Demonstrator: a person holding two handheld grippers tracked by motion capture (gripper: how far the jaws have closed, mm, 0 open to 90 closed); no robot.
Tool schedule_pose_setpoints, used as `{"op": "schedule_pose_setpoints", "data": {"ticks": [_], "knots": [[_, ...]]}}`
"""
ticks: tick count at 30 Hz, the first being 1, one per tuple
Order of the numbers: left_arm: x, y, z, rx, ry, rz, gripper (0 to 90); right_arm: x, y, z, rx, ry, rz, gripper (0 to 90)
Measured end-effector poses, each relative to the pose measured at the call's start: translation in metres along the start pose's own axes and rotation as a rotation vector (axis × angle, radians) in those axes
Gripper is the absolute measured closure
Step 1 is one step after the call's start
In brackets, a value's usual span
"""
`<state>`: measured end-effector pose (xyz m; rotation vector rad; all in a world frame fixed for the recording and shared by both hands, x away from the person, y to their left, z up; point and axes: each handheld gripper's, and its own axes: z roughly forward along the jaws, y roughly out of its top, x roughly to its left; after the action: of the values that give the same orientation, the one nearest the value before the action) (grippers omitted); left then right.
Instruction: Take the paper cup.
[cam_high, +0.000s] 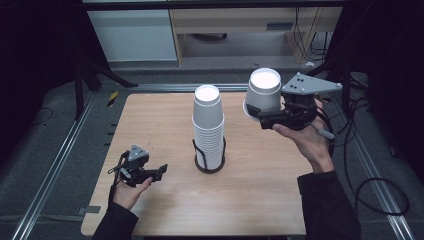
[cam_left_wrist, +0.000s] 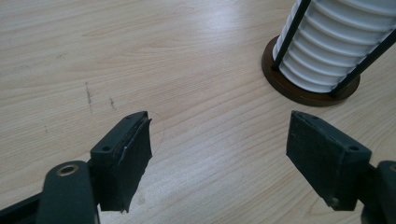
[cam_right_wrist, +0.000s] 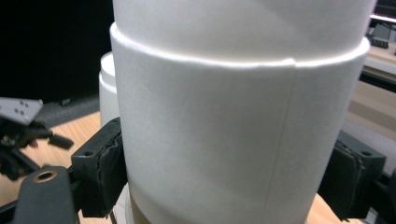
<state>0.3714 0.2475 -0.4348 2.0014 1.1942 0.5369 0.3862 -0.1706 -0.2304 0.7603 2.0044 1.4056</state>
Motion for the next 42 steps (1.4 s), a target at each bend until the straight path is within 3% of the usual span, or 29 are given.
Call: {"op": "schedule_pose_setpoints", "data": {"ticks": [7, 14, 19, 26, 28, 34, 42], "knots": [[-0.003, 0.002, -0.002, -0.004, -0.012, 0.008, 28.5, -0.003, -0.030, -0.006, 0.053, 0.015, -0.001, 15.7], [-0.004, 0.005, -0.002, 0.016, -0.076, 0.029, 32.4, -0.002, -0.057, -0.005, 0.096, 0.057, 0.002, 15.6], [-0.007, 0.006, -0.003, 0.005, -0.056, 0.056, 31.1, 0.001, -0.077, -0.003, 0.114, 0.081, 0.011, 15.6], [-0.008, 0.007, -0.003, 0.012, -0.077, 0.071, 30.9, 0.005, -0.103, 0.000, 0.147, 0.130, 0.006, 15.7], [-0.007, 0.008, -0.004, 0.014, -0.079, 0.076, 26.5, 0.006, -0.110, 0.002, 0.153, 0.156, 0.006, 15.7], [-0.010, 0.012, -0.008, -0.020, -0.107, 0.101, 26.6, 0.011, -0.128, 0.008, 0.183, 0.240, -0.027, 15.7], [-0.021, 0.021, -0.014, -0.040, -0.184, 0.150, 24.0, 0.018, -0.142, 0.017, 0.208, 0.324, -0.056, 15.6]]}}
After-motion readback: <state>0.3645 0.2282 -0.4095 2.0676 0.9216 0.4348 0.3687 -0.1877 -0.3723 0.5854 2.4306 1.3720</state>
